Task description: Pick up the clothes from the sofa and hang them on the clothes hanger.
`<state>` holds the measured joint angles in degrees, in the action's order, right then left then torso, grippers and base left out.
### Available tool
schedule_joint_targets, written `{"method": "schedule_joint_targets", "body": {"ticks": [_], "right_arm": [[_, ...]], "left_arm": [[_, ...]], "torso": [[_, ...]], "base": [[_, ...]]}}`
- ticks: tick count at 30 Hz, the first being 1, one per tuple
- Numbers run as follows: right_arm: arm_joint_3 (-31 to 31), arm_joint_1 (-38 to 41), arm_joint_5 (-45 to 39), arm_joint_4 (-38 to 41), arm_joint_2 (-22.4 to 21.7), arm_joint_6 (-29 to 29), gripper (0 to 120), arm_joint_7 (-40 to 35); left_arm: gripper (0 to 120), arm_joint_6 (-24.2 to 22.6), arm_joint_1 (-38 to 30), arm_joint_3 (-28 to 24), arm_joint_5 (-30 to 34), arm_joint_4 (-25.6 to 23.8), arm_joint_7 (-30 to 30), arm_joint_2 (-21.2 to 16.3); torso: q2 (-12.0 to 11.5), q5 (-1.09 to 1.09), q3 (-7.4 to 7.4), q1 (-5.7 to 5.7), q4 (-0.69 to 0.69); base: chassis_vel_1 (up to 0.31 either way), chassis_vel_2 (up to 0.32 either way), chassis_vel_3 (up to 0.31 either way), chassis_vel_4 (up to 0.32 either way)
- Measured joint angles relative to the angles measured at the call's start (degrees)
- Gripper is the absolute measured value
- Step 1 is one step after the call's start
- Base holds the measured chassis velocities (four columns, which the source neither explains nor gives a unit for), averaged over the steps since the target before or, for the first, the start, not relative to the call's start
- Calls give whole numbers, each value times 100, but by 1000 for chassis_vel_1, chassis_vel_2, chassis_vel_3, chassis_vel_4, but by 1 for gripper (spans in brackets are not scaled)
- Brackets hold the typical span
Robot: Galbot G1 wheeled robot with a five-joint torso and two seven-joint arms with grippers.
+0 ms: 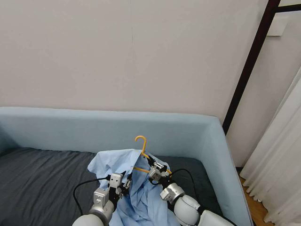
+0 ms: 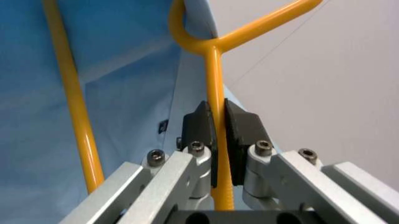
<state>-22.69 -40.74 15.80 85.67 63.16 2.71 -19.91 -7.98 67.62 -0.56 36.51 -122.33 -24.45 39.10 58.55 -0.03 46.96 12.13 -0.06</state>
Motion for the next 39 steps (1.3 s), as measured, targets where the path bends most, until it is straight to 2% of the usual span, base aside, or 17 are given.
{"method": "schedule_joint_targets", "body": {"ticks": [1, 2, 4, 7, 8, 12, 15, 17, 21, 22, 23, 26, 28, 32, 33, 37, 39], "right_arm": [[56, -26, 80, -10, -16, 49, 3, 0], [56, -26, 80, -10, -16, 49, 3, 0], [205, -115, 216, -19, -66, 131, 3, 2], [355, -211, 397, -48, -119, 240, 3, 7], [355, -211, 397, -48, -119, 240, 3, 7], [397, -186, 622, -89, -115, 375, 3, 26], [400, -154, 720, -101, -109, 444, 3, 35], [410, -154, 774, -101, -110, 473, 3, 37], [562, -235, 1017, -72, -154, 600, 3, 45], [562, -235, 1017, -72, -154, 600, 3, 45], [614, -274, 1079, -55, -175, 641, 3, 49], [709, -364, 1190, 10, -235, 711, 3, 56], [732, -387, 1214, 23, -251, 720, 3, 57], [860, -483, 1298, 77, -321, 766, 3, 62], [860, -483, 1298, 77, -321, 766, 3, 62], [933, -549, 1395, 107, -366, 823, 3, 61], [943, -559, 1409, 116, -374, 832, 3, 60]], "left_arm": [[58, 329, 47, 109, -122, -40, 239, -242], [58, 329, 47, 109, -122, -40, 239, -242], [67, 831, 11, 285, -177, -73, 653, -647], [80, 1240, -237, 498, 112, -108, 1220, -1234], [80, 1240, -237, 498, 112, -108, 1220, -1234], [96, 1445, -957, 500, 869, 207, 1889, -1868], [99, 1475, -1409, 262, 1133, 482, 2267, -1986], [99, 1492, -1718, 62, 1248, 697, 2520, -1998], [100, 1770, -3476, -1377, 1412, 1938, 3698, -1804], [100, 1770, -3476, -1377, 1412, 1938, 3698, -1804], [100, 1845, -3904, -1833, 1454, 2228, 3940, -1691], [99, 1882, -4796, -2597, 1682, 2831, 4655, -1340], [99, 1883, -4983, -2717, 1723, 2979, 4897, -1249], [98, 1808, -5791, -3203, 1807, 3603, 6181, -950], [98, 1808, -5791, -3203, 1807, 3603, 6181, -950], [100, 1652, -6279, -3606, 1643, 4015, 6909, -799], [100, 1631, -6343, -3675, 1582, 4093, 6985, -758]], "torso": [[0, 0, 0, 0, 2], [0, 0, 0, 0, 2], [0, -1, 0, 0, 0], [0, -2, 0, 0, -3], [0, -2, 0, 0, -3], [0, -1, 0, 0, 0], [0, 1, 0, 0, 3], [0, -2, 1, 0, 2], [-1, -1, 0, 1, -3], [-1, -1, 0, 1, -3], [-1, -1, 1, 0, -3], [-1, -1, 1, 1, -3], [-1, 2, 1, 0, -2], [-1, 2, 1, 1, -3], [-1, 2, 1, 1, -3], [-1, 1, 0, 0, 1], [-1, 1, 0, 1, 0]], "base": [[0, 0, 0, 0], [0, 0, 0, 0], [0, 0, 0, 0], [0, 0, 0, 0], [0, 0, 0, 0], [0, 0, 0, 0], [0, 0, 0, 0], [0, 0, 0, 0], [0, 0, 0, 0], [0, 0, 0, 0], [0, 0, 0, 0], [0, 0, 0, 0], [0, 0, 0, 0], [0, 0, 0, 0], [0, 0, 0, 0], [0, 0, 0, 0], [0, 0, 0, 0]]}}
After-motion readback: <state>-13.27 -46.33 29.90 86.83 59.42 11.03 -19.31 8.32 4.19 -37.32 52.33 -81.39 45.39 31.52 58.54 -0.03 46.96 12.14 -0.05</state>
